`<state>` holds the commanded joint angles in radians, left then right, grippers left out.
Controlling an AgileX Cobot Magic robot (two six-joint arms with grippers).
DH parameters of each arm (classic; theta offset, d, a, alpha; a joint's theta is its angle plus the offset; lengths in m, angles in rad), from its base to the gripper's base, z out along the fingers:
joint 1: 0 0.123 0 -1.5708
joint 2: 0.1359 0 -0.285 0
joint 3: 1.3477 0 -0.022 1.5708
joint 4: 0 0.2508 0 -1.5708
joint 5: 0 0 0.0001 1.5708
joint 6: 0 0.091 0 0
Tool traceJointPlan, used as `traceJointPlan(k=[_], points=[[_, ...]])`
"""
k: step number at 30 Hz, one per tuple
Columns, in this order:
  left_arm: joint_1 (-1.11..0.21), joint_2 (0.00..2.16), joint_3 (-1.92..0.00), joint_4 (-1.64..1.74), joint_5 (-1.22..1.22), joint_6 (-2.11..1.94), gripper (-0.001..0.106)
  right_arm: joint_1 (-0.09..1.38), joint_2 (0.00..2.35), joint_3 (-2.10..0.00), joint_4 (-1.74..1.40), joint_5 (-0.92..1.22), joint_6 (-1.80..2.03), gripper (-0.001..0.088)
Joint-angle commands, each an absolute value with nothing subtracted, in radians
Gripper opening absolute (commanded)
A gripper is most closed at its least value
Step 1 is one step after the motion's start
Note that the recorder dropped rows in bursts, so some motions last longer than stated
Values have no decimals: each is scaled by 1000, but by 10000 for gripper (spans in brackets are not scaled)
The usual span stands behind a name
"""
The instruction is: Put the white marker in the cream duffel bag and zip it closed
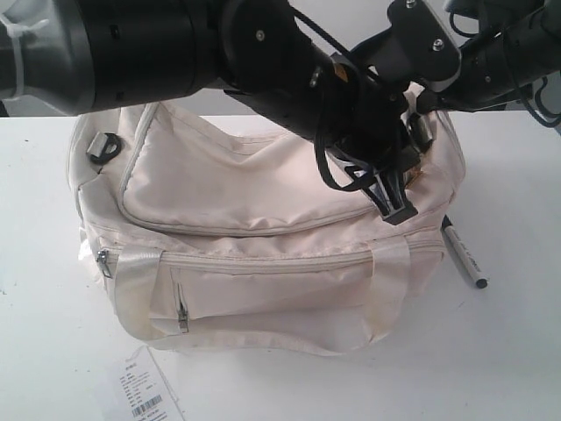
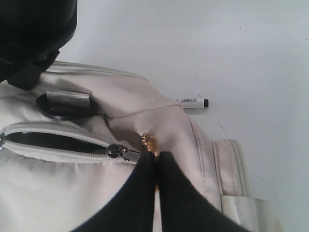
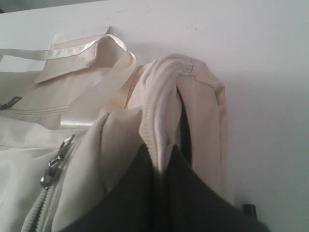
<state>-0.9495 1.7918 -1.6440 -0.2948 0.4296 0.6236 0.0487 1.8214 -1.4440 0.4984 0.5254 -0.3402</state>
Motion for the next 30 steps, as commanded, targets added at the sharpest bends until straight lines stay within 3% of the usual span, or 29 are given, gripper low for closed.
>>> traceJointPlan(k=[30], points=[[-949, 1768, -1644, -361, 476, 627, 0, 49, 1821, -1444, 498, 525, -340, 0]])
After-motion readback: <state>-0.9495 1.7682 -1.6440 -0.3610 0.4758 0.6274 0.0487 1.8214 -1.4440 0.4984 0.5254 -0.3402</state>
